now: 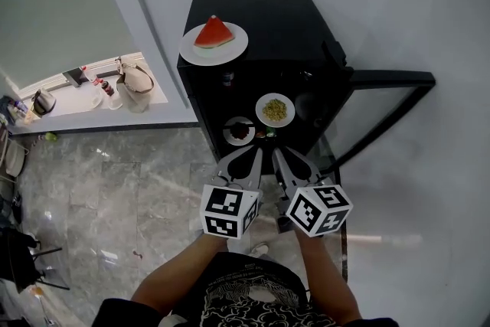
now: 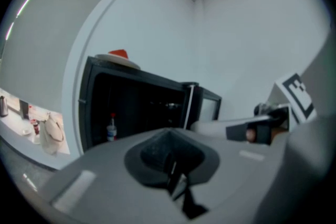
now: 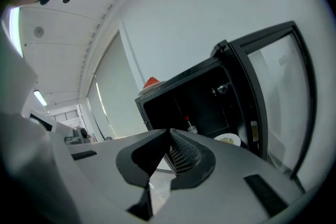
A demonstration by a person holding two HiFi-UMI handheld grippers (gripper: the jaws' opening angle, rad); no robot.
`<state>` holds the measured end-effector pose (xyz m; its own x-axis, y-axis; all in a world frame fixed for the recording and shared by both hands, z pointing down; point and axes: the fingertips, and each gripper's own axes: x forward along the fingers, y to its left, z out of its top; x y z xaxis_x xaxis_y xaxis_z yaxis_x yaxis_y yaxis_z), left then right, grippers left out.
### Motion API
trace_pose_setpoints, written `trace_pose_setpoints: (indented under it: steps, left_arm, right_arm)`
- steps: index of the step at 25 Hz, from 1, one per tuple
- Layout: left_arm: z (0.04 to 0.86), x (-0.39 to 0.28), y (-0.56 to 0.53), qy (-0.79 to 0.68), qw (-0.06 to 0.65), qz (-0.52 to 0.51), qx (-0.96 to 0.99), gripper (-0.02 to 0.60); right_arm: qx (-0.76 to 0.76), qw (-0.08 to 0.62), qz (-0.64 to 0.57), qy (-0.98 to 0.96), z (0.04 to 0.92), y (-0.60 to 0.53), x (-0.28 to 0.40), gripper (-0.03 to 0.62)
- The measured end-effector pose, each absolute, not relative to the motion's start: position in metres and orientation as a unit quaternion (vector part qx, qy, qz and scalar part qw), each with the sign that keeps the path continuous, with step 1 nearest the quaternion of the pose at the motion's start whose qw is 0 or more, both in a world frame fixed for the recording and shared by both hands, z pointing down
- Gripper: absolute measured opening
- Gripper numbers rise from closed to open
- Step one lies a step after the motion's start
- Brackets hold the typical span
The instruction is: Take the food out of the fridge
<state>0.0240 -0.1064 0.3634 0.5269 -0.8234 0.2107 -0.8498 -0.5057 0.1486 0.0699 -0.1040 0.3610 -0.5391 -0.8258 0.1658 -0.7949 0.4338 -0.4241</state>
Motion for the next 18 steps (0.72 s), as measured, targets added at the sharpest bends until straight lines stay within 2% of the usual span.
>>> trace_pose_setpoints:
  steps: [9,18]
  left_arm:
    - [0.396,0.035,-0.147,-0.434,0.124,0.086,0.888,0.000]
    - [0.425,0.035,-0.201,-0.388,0.137,0.114,0.905,0.000]
  right_arm:
    - [-0.482,0.177,-0.397,0.761,0.440,-0.153,0.097,0.017]
    - [-0.513,0.243,-0.483,0.666,0.528,-0.218,0.116,0.049]
